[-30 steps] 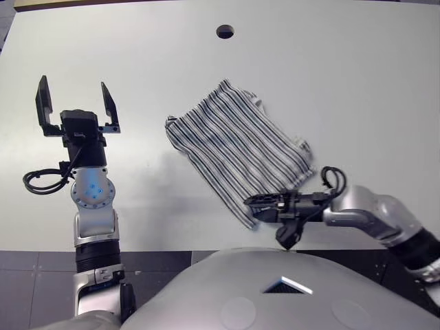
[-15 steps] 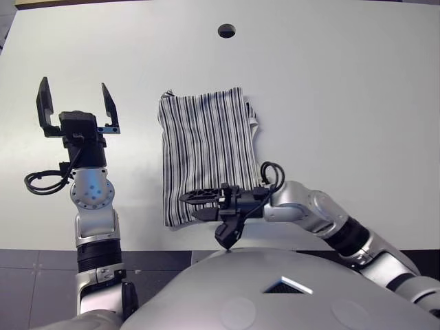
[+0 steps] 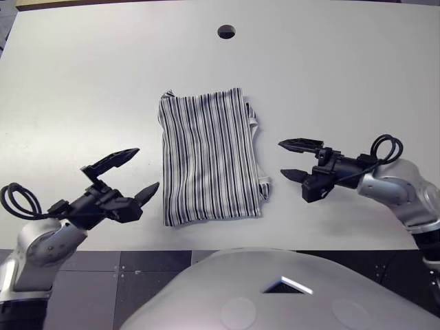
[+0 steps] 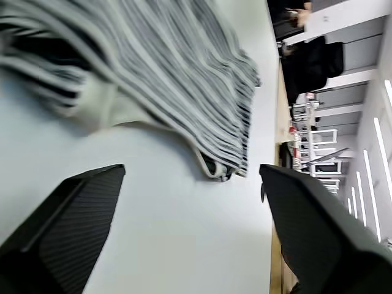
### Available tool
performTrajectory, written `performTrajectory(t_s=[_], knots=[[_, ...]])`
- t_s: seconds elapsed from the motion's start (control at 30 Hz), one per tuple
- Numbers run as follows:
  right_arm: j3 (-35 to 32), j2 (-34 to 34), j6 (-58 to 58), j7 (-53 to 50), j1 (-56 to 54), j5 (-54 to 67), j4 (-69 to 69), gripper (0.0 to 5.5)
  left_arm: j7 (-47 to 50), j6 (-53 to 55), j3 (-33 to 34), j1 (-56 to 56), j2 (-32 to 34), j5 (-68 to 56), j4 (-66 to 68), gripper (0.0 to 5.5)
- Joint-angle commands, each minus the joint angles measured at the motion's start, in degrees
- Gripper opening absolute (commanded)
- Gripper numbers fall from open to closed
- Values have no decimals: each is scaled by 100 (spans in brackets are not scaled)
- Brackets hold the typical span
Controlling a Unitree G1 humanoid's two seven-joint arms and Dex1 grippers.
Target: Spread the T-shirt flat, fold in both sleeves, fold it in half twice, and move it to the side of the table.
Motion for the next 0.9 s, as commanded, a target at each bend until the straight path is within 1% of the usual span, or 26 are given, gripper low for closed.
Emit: performTrajectory(t_s=[0.03, 0.1, 0.2, 0.33, 0.53, 0.63, 0.73, 0.87, 0.9], knots=[[148, -299, -281, 386, -78, -29, -3, 434, -491, -105, 570, 659, 356, 170, -216, 537], [290, -250, -391, 473, -164, -173, 116, 434, -735, -92, 589, 774, 495, 161, -195, 537], [599, -99, -533, 627, -288, -273, 281, 434, -1151, -107, 231, 879, 711, 157, -102, 537], [992, 146, -725, 695, -511, -457, 578, 434, -1474, -229, -539, 608, 819, 108, -73, 537], [1351, 377, -842, 731, -610, -535, 587, 434, -1543, -261, -1536, -350, 731, 37, -8, 537], [1437, 423, -848, 688, -615, -592, 647, 434, -1480, -323, -1848, -763, 719, 59, 307, 537], [1548, 544, -867, 644, -676, -635, 789, 434, -1419, -366, -2007, -987, 749, 109, 571, 537], [1599, 726, -884, 472, -846, -727, 1123, 434, -1307, -410, -2107, -1118, 759, 107, 768, 472], [1609, 776, -888, 413, -883, -747, 1218, 434, -1273, -426, -2129, -1137, 753, 110, 819, 445]])
